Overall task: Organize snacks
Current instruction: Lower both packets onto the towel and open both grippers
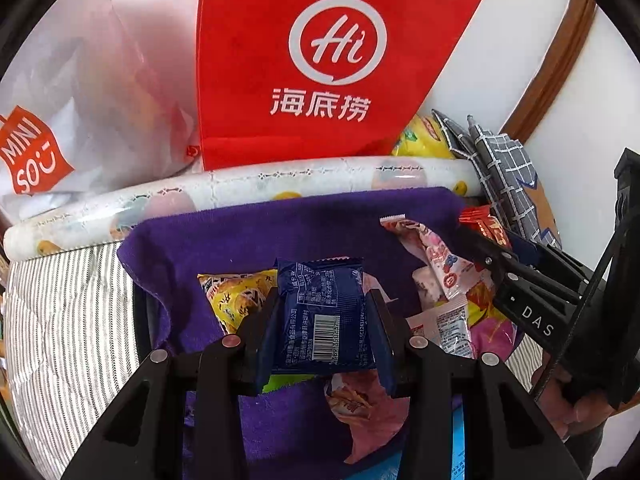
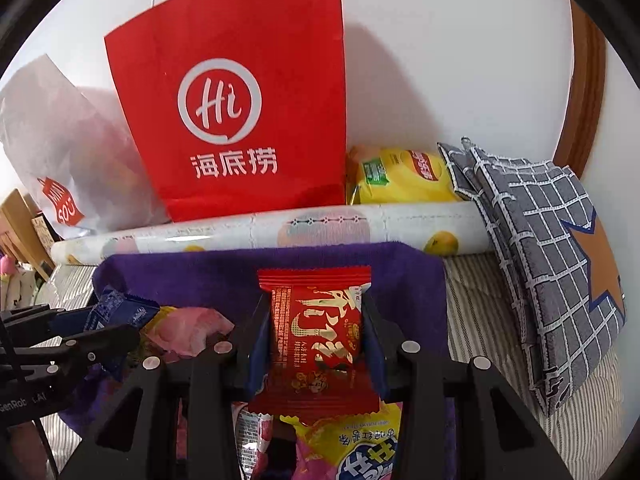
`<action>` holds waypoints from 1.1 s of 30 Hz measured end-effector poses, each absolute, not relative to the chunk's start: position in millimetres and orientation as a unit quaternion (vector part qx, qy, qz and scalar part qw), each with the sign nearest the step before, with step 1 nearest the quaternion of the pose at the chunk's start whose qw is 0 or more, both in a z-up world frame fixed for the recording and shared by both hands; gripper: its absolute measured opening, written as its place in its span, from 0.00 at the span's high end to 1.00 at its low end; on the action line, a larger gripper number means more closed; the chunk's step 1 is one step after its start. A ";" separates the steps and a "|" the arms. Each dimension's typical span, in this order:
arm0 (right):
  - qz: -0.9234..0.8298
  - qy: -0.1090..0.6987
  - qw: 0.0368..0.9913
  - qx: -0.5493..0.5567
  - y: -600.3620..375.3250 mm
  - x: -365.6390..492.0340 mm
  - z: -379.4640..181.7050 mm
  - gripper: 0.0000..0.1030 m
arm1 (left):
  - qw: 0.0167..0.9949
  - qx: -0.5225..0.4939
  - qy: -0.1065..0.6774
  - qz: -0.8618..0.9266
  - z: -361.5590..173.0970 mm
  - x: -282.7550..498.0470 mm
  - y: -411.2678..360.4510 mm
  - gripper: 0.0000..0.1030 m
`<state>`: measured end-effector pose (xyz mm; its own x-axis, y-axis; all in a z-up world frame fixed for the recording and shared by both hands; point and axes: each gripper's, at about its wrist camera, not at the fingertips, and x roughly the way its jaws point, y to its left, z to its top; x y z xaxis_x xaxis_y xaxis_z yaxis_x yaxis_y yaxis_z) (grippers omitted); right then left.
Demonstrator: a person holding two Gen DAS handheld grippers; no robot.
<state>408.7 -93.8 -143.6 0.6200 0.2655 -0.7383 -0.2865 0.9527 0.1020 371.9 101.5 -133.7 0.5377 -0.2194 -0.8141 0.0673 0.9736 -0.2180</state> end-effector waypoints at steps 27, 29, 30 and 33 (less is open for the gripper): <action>0.143 0.424 0.894 -0.013 -103.3 388.8 -153.7 0.59 | 0.862 -0.067 0.491 -0.103 -135.1 369.6 82.4 0.56; 0.145 0.427 0.892 -0.014 -101.8 388.2 -153.7 0.57 | 0.863 -0.069 0.489 -0.103 -132.5 365.8 83.9 0.49; 0.145 0.428 0.892 -0.014 -101.3 387.7 -153.3 0.55 | 0.863 -0.071 0.489 -0.104 -130.9 363.8 85.4 0.44; 0.143 0.426 0.893 -0.016 -101.0 385.2 -150.5 0.47 | 0.862 -0.079 0.489 -0.106 -125.7 357.2 89.3 0.38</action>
